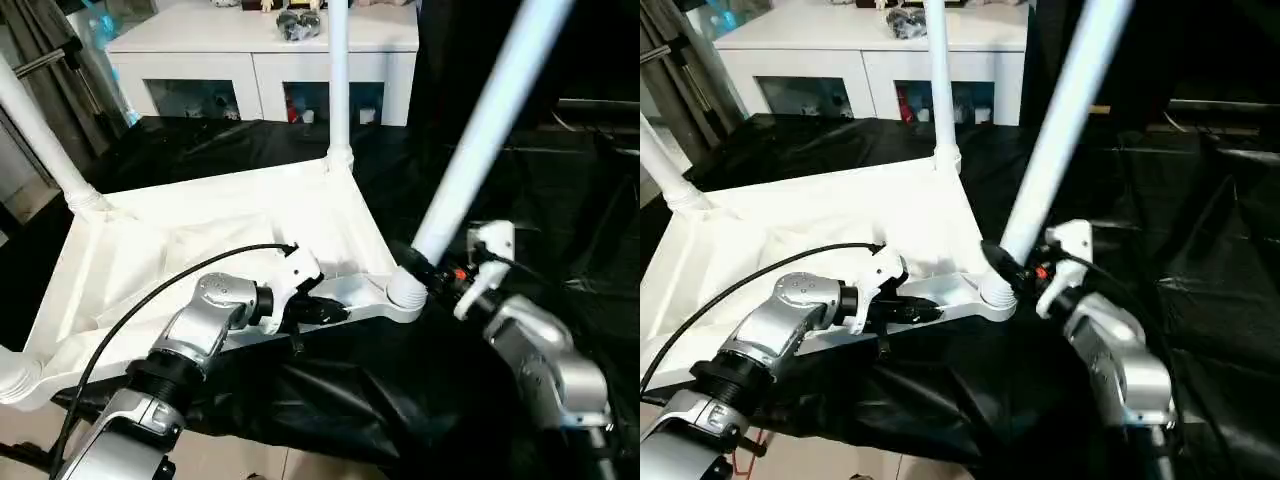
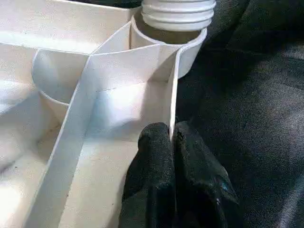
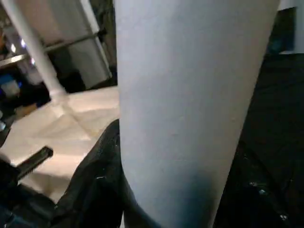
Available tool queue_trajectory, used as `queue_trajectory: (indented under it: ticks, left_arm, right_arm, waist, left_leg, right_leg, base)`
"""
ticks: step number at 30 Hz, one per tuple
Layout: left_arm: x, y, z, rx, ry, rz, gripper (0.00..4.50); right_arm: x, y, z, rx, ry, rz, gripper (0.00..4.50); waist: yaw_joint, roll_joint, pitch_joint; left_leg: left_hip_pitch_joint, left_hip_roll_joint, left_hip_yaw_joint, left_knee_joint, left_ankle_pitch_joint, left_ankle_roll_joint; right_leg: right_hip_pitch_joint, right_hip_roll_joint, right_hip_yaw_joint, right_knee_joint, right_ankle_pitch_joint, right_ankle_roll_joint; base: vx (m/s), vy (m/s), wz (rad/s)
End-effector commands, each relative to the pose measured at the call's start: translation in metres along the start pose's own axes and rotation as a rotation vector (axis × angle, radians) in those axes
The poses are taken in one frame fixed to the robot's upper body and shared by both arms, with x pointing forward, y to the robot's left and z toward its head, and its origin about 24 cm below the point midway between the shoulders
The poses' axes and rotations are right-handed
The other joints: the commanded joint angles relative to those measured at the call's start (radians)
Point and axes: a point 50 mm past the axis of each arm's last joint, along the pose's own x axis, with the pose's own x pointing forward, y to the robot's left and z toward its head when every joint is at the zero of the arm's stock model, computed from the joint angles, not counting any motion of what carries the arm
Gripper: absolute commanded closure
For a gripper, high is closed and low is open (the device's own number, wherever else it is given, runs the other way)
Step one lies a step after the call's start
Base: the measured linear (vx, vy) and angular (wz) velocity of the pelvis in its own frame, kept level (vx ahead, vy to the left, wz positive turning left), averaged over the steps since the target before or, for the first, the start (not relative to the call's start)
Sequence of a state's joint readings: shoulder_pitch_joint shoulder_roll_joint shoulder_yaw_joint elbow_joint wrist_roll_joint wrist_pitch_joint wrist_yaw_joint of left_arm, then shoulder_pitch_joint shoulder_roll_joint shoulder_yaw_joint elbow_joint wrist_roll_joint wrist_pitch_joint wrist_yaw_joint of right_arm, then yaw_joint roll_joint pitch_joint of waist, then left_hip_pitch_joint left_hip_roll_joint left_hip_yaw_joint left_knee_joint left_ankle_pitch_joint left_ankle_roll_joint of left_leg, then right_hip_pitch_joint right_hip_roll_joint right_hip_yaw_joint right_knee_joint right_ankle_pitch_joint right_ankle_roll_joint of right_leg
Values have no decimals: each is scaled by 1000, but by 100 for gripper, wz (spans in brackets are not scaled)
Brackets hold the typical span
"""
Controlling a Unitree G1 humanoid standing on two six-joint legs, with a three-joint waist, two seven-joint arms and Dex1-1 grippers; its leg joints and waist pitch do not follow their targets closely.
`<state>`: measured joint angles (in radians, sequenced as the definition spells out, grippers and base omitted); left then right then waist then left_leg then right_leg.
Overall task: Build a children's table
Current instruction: Insert table leg to table base
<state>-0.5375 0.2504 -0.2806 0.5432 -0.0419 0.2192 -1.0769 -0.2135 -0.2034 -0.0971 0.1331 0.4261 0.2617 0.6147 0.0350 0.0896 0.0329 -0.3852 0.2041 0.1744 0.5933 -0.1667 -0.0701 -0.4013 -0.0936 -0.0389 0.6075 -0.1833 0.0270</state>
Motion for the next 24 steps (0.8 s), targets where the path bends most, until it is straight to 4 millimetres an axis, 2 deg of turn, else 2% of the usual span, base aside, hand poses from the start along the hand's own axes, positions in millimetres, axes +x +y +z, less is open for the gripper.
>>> queue_trajectory:
  ticks: [1,5,6,9,12,13,17,20,21,22,24]
  left_arm:
    - [-3,5,-2,-35,-26,67,450]
    - [-3,5,-2,-33,-35,75,450]
    - [-3,5,-2,-31,-37,78,450]
    - [-2,5,-2,-30,-38,82,450]
    - [-2,5,-2,-29,-41,85,450]
    - [-2,5,-2,-28,-40,85,450]
    - [-3,5,-2,-21,-29,83,450]
    - [-5,5,-4,-7,-14,78,450]
    - [-5,5,-4,-2,-9,76,450]
    - [-5,5,-5,3,-2,72,450]
    - [-6,4,-6,15,11,61,450]
  right_arm:
    - [-14,-10,-29,77,101,-84,262]
    - [-17,-11,-32,64,92,-72,262]
    - [-17,-10,-32,62,87,-66,262]
    - [-20,-11,-35,52,85,-59,262]
    - [-22,-9,-38,52,87,-55,262]
    - [-21,-8,-39,41,93,-57,262]
    - [-18,-8,-39,-44,139,-48,262]
    - [-14,-4,-36,-146,200,1,262]
    - [-12,-4,-35,-176,222,15,262]
    - [-10,-3,-34,-198,239,28,262]
    - [-5,-2,-31,-227,266,61,262]
  waist:
    - [0,-18,-50]
    - [1,-20,-49]
    - [0,-22,-49]
    - [-1,-21,-48]
    - [0,-26,-47]
    - [1,-25,-46]
    - [1,-24,-49]
    - [-1,-24,-46]
    - [-1,-17,-46]
    - [-4,-23,-44]
    - [-6,-23,-45]
  left_leg:
    - [13,7,-3,-82,-346,18]
    - [13,7,-1,-82,-348,20]
    - [10,7,-2,-83,-341,22]
    - [11,7,-2,-84,-342,25]
    - [11,7,-2,-85,-352,26]
    - [12,8,-2,-85,-353,26]
    - [10,8,-3,-88,-325,27]
    - [11,8,-2,-90,-345,26]
    - [12,8,-3,-90,-350,24]
    - [7,7,-4,-91,-354,20]
    - [10,7,-4,-91,-361,18]
  right_leg:
    - [34,-31,18,-95,-364,-179]
    - [31,-32,20,-98,-368,-179]
    - [35,-32,19,-97,-370,-174]
    - [34,-32,19,-98,-377,-172]
    - [32,-33,19,-103,-414,-161]
    - [30,-34,20,-104,-424,-157]
    - [33,-32,19,-101,-375,-164]
    - [33,-32,18,-104,-402,-160]
    - [32,-33,18,-104,-409,-158]
    - [35,-31,17,-106,-419,-149]
    - [32,-33,18,-109,-440,-141]
  base:
    - [0,0,0]
    - [0,0,0]
    - [0,0,0]
    - [0,0,0]
    - [0,0,0]
    - [0,0,0]
    - [0,0,0]
    - [0,0,0]
    - [0,0,0]
    - [0,0,0]
    - [0,0,0]
